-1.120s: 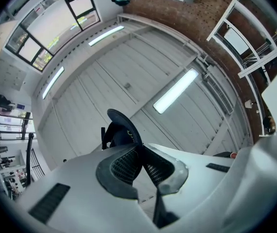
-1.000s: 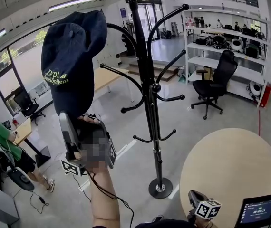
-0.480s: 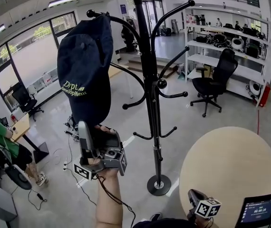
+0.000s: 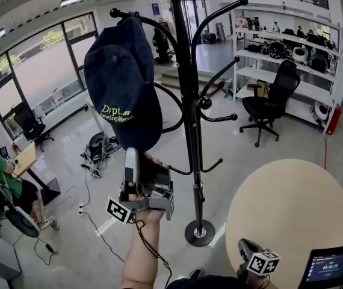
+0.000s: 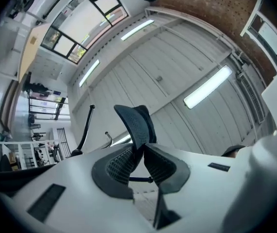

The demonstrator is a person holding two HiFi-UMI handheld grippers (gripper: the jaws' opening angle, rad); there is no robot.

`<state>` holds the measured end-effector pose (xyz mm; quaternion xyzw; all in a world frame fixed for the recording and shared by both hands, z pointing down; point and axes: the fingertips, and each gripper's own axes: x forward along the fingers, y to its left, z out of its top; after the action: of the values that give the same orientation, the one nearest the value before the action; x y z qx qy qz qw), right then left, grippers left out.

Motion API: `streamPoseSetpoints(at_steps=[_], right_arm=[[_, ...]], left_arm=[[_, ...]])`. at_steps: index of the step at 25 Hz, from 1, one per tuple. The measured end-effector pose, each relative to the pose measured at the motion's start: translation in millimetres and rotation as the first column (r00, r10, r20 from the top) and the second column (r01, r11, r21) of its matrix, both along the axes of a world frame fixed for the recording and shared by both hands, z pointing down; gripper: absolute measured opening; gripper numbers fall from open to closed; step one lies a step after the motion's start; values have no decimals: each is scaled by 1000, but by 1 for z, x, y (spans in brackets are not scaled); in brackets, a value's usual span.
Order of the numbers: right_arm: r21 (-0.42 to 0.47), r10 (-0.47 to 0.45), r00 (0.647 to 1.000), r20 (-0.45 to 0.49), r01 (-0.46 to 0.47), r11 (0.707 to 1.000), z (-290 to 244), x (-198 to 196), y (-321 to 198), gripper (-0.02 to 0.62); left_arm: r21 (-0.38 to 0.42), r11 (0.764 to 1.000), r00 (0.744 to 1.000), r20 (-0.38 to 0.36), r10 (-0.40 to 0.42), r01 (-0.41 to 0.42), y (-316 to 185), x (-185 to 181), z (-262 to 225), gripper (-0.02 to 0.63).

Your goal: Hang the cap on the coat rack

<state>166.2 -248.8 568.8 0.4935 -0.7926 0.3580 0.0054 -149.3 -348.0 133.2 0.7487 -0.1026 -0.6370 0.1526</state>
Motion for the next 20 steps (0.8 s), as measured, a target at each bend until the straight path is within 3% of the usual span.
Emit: streamPoseSetpoints(at_steps=[11,20], right_arm=[[-5,5,1000,7,-5,1000,3,0,-2,5],[-4,-2,1000,4,2,1000,3,-5,1,5]], left_arm=[[-153,988,998,43,40,-33,-15,24,57,78],[-302,949,982,131,136,-91,-5,65,122,78]])
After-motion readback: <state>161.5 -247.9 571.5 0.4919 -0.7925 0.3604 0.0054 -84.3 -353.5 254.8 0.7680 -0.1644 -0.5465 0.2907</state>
